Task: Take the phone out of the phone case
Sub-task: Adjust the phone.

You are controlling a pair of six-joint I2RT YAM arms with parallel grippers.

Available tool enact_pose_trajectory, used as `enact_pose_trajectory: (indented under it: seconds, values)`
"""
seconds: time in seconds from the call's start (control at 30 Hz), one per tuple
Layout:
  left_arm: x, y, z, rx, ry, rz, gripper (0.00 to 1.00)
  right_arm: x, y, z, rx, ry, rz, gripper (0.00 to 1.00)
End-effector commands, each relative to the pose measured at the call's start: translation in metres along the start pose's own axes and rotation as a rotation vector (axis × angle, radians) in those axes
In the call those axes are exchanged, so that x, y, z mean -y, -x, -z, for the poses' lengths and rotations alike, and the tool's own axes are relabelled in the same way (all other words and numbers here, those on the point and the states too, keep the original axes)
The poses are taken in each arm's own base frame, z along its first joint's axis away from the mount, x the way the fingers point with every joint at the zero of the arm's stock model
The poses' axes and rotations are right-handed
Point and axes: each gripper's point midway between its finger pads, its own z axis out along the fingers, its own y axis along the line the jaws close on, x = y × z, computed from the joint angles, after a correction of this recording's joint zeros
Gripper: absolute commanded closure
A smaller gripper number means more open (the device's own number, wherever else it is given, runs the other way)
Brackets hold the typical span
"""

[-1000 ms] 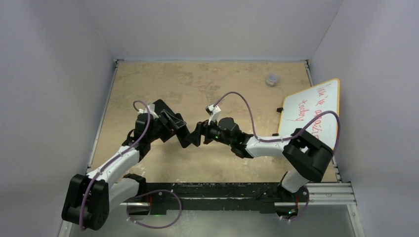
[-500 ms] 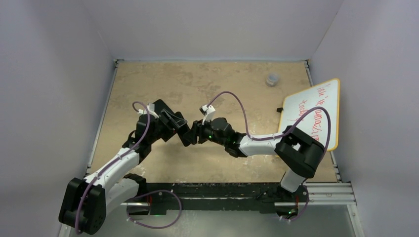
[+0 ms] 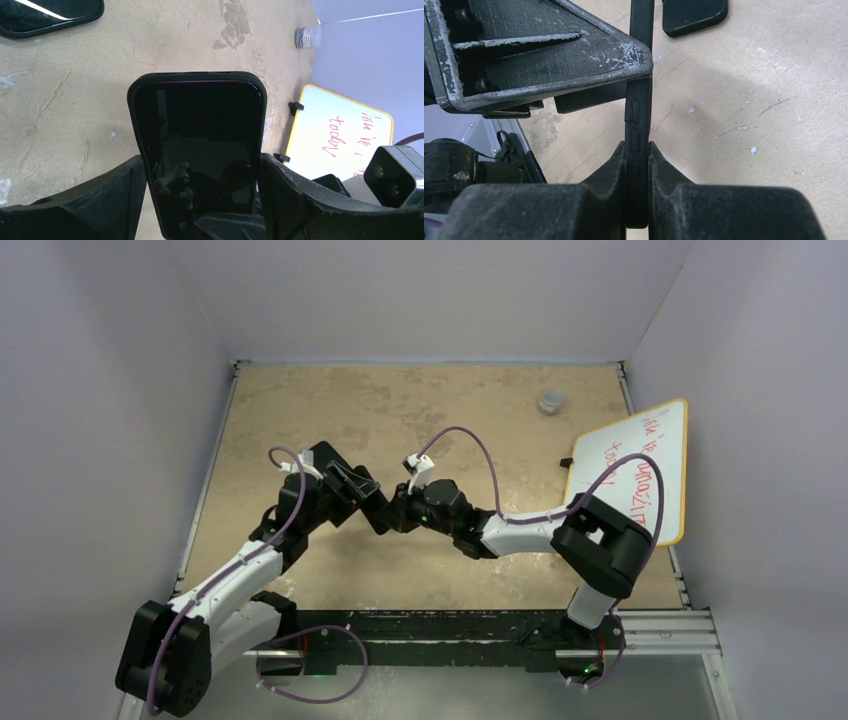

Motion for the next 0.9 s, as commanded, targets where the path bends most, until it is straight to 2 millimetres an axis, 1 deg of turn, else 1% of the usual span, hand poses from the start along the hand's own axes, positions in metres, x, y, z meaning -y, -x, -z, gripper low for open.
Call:
enact_pose_trajectory:
  seconds: [0.0,0.1,0.2,0.33,0.47,0.53,0.57,0.63,0.73,0.8,0.87]
  values:
    - [0.037,0.012,0.007,0.054,-0.152,-0.079,0.39,-0.011,0.018,0.010,0.054,0.025,-0.018,1.00]
    - [0.042,0.017,0.010,0.068,-0.160,-0.156,0.32,-0.010,0.025,0.018,0.076,0.029,-0.023,1.00]
    - [0.046,0.021,0.013,0.078,-0.159,-0.252,0.27,-0.007,0.032,0.028,0.097,0.034,-0.040,1.00]
    - [0.046,0.026,0.019,0.091,-0.150,-0.382,0.22,0.001,0.044,0.043,0.129,0.050,-0.088,1.00]
    - [0.043,0.029,0.025,0.106,-0.138,-0.454,0.19,0.011,0.056,0.058,0.154,0.074,-0.131,1.00]
    - [0.047,0.021,0.026,0.086,-0.187,-0.454,0.18,0.013,0.060,0.065,0.159,0.087,-0.139,1.00]
    - [0.052,0.016,0.026,0.072,-0.236,-0.459,0.18,0.012,0.062,0.068,0.160,0.096,-0.136,1.00]
    - [0.054,0.011,0.025,0.052,-0.268,-0.477,0.18,0.012,0.065,0.072,0.157,0.100,-0.126,1.00]
    - [0.064,0.000,0.030,0.036,-0.381,-0.503,0.18,0.008,0.069,0.079,0.155,0.122,-0.114,1.00]
    - [0.073,-0.005,0.035,0.037,-0.458,-0.491,0.18,0.006,0.072,0.084,0.154,0.140,-0.106,1.00]
    - [0.075,-0.007,0.036,0.035,-0.482,-0.486,0.18,0.004,0.076,0.090,0.155,0.161,-0.101,1.00]
